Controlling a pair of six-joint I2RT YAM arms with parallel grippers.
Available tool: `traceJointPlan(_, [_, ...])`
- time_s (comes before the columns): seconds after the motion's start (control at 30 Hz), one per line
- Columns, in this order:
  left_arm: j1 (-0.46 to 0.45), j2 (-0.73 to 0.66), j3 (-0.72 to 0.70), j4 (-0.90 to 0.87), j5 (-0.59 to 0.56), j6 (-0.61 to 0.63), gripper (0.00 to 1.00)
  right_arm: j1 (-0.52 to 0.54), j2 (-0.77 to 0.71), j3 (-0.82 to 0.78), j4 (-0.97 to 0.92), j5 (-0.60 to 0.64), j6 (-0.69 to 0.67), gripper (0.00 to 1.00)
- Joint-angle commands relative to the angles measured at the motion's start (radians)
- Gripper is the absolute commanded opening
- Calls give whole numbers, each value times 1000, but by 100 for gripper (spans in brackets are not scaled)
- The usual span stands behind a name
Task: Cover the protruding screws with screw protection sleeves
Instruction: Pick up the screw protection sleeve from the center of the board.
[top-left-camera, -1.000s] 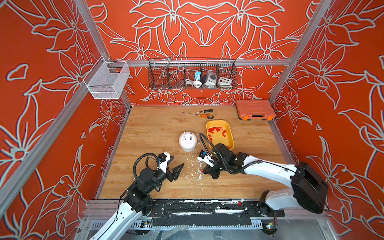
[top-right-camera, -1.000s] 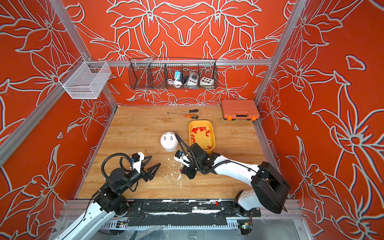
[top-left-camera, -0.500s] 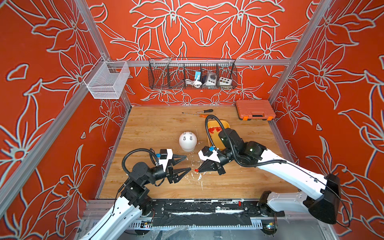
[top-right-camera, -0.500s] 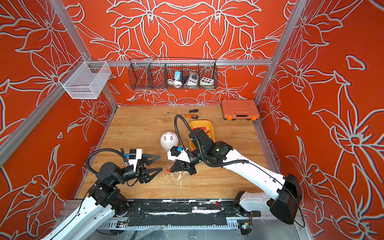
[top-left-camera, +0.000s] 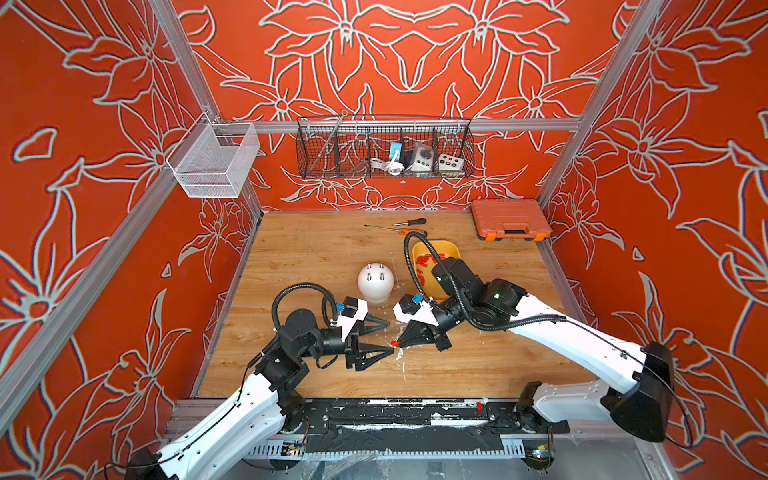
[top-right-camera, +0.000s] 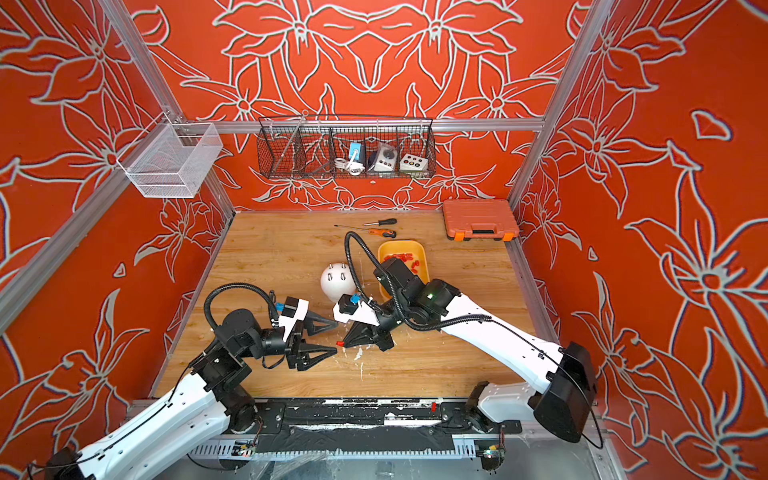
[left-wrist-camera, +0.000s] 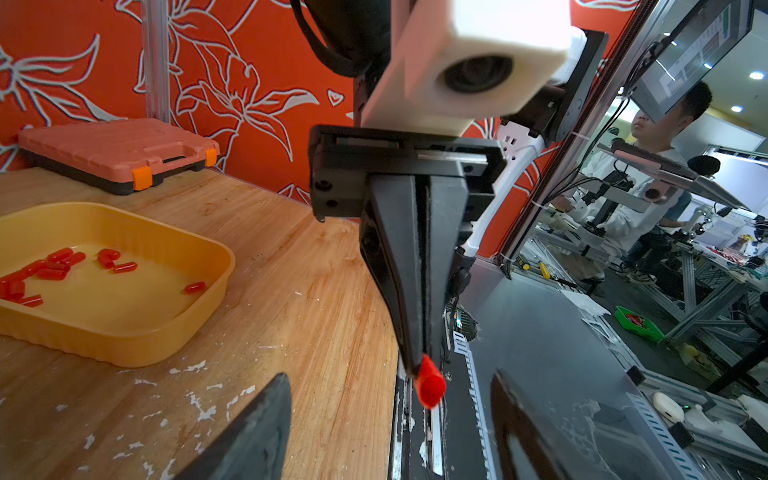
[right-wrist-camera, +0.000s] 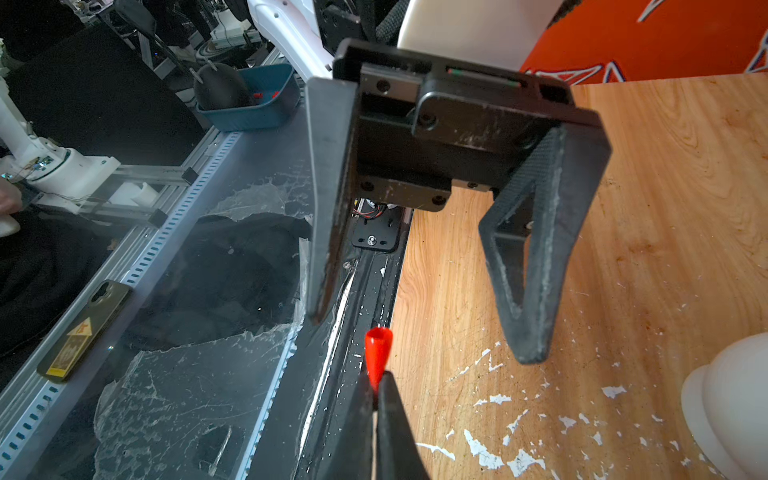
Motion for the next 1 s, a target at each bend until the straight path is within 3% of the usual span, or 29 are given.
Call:
traceJointPlan(0.0, [-16, 7, 20, 4, 25, 33, 70, 0, 6, 27, -1, 0, 5, 0])
traceJointPlan(0.13, [-27, 20, 32, -26, 25, 52, 61, 0, 15, 31, 13, 16, 22, 0])
traceJointPlan(0.47, [-33, 22, 36, -52, 21, 76, 16, 0, 19, 17, 39, 84, 56, 0])
traceJointPlan(0.6, [-34, 33, 38, -44, 22, 66, 9, 0, 23, 25, 40, 107, 70, 0])
traceJointPlan(0.67, [-34, 40, 43, -47, 9, 60, 1, 0, 23, 25, 48, 118, 80, 0])
traceJointPlan(0.83, [-34, 35, 50, -73, -82, 52, 0, 0, 5, 12, 74, 165, 96, 0])
traceJointPlan(0.87, [-34, 29, 48, -73, -124, 44, 0, -1, -5, 5, 89, 178, 99, 3])
traceJointPlan(0.97, [-32, 6, 40, -61, -289, 13, 0, -16, -61, -62, 225, 231, 165, 27])
